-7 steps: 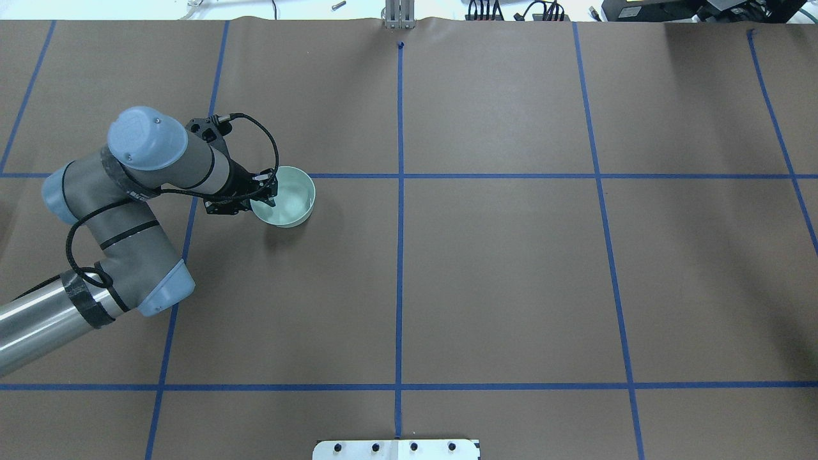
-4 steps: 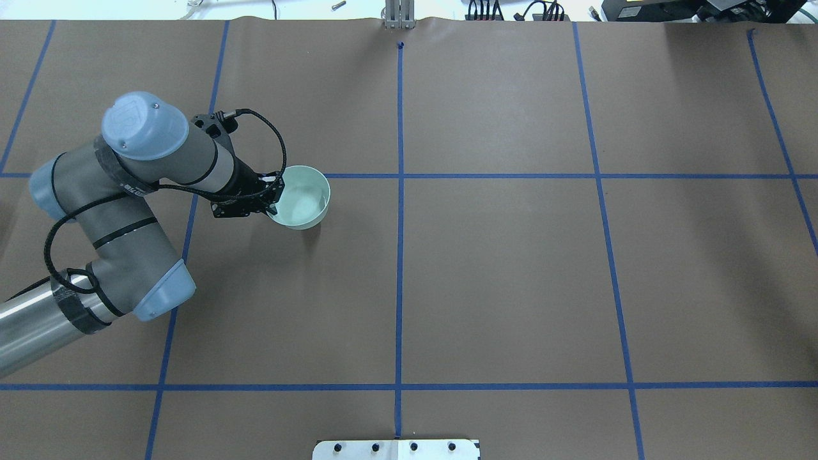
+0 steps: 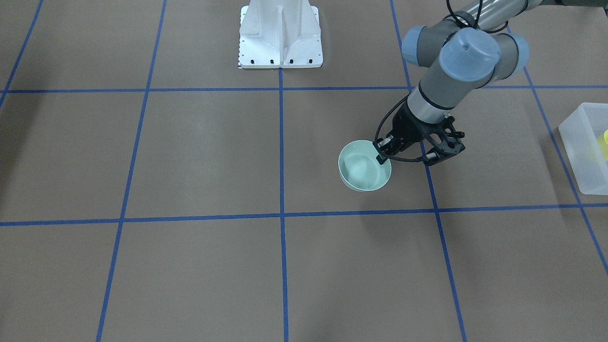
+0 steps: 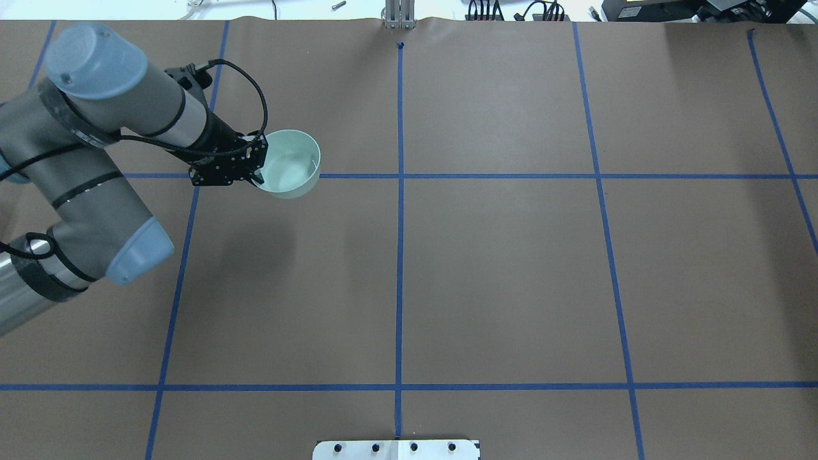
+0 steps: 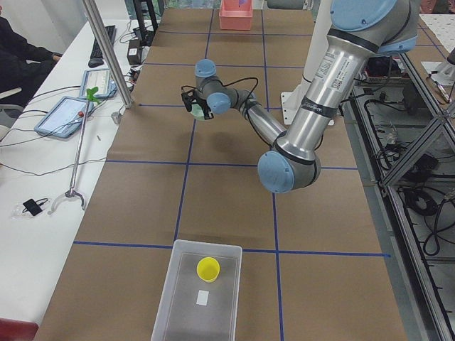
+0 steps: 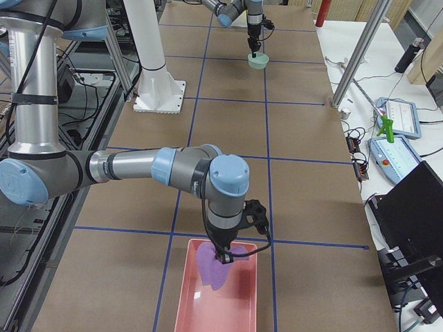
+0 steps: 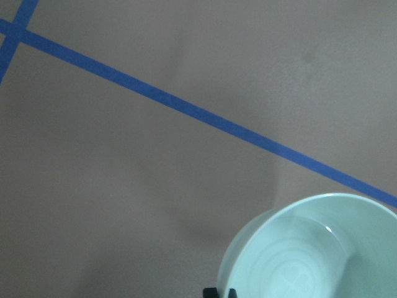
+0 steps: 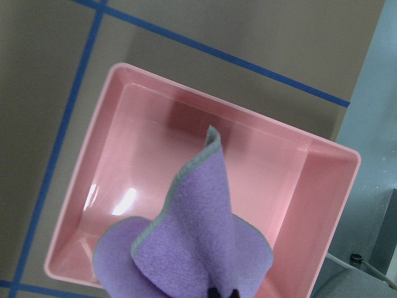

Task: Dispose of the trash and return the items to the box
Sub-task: 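Grasp the green bowl with the left gripper while the right drops the cloth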

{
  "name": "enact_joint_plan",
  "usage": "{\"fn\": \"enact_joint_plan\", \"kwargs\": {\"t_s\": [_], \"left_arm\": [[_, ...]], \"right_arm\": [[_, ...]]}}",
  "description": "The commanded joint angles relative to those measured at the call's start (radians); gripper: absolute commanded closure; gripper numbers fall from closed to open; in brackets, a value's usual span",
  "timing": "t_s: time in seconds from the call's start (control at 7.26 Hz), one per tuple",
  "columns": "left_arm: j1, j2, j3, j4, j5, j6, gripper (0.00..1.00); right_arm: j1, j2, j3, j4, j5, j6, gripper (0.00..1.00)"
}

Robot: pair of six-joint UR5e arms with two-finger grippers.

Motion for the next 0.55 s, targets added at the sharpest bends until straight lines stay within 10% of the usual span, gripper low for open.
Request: {"fn": "enact_joint_plan", "kwargs": {"t_s": [0.0,0.14,0.28,0.41], "left_arm": [[-0.128,0.009,0.004,0.083,-0.07,0.197,1.0],[-0.18,0.014,0.006,0.114,-0.072,0.282,1.0],[-0.253,0.014,0.004,0.179,-0.115,0.383,1.0],[-0.325,0.034,0.003,0.254,-0.135,0.529,1.0]], "right_arm": [[0.005,-0.002,-0.224,0.271,0.006,0.021,1.0],[0.004,-0.002,-0.236,0.272,0.009,0.028,1.0],[-0.001,0.005,-0.238,0.27,0.009,0.027,0.62],[0.001,-0.004,-0.233,0.272,0.029,0.031,0.01]]}}
